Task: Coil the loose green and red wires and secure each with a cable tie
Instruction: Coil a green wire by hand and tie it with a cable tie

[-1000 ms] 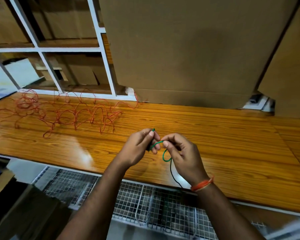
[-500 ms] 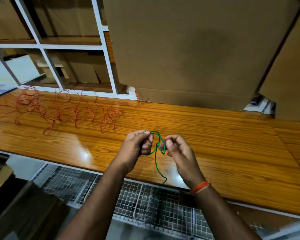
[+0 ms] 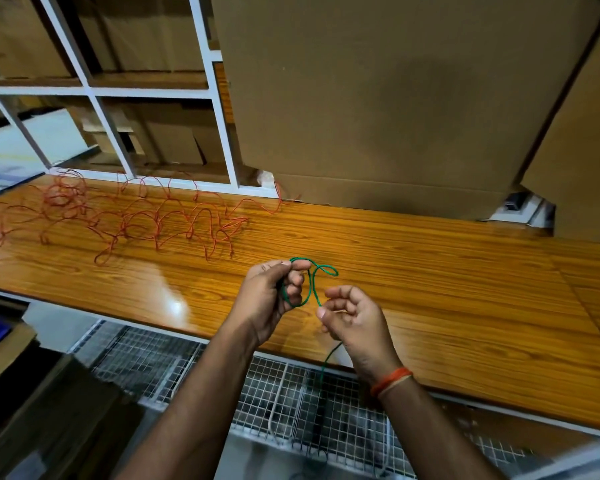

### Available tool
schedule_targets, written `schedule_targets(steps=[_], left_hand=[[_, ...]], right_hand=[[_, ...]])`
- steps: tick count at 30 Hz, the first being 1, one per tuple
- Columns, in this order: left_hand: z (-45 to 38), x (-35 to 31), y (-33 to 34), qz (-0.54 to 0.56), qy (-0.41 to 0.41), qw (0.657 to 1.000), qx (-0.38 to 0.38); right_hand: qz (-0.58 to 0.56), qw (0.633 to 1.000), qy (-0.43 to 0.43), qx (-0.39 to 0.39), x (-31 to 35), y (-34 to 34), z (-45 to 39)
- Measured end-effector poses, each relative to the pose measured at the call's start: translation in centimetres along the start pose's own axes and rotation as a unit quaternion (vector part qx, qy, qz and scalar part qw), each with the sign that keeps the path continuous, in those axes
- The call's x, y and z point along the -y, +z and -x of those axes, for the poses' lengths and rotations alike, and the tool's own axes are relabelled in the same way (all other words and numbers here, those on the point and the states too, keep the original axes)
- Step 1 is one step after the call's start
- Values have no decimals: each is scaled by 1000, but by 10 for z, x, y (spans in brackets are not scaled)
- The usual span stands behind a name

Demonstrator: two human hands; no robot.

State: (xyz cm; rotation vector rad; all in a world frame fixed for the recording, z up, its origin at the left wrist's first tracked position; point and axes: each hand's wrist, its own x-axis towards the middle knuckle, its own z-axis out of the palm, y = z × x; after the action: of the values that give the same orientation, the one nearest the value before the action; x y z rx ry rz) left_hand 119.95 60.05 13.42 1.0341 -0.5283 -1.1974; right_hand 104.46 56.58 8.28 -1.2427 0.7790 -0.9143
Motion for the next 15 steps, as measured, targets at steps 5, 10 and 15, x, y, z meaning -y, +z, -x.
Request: schedule_targets(steps=[5,10,15], left_hand=[[3,2,-7,31,-22,999,-29],[8,9,-9,35,-37,997,-49],[11,6,-13,131,-2,991,-23]], right_hand=[[60,990,-98,-78,-6,-7,0],[53,973,-119,-192,-3,-13,-9],[212,958,12,-195,-18,-32,-15]])
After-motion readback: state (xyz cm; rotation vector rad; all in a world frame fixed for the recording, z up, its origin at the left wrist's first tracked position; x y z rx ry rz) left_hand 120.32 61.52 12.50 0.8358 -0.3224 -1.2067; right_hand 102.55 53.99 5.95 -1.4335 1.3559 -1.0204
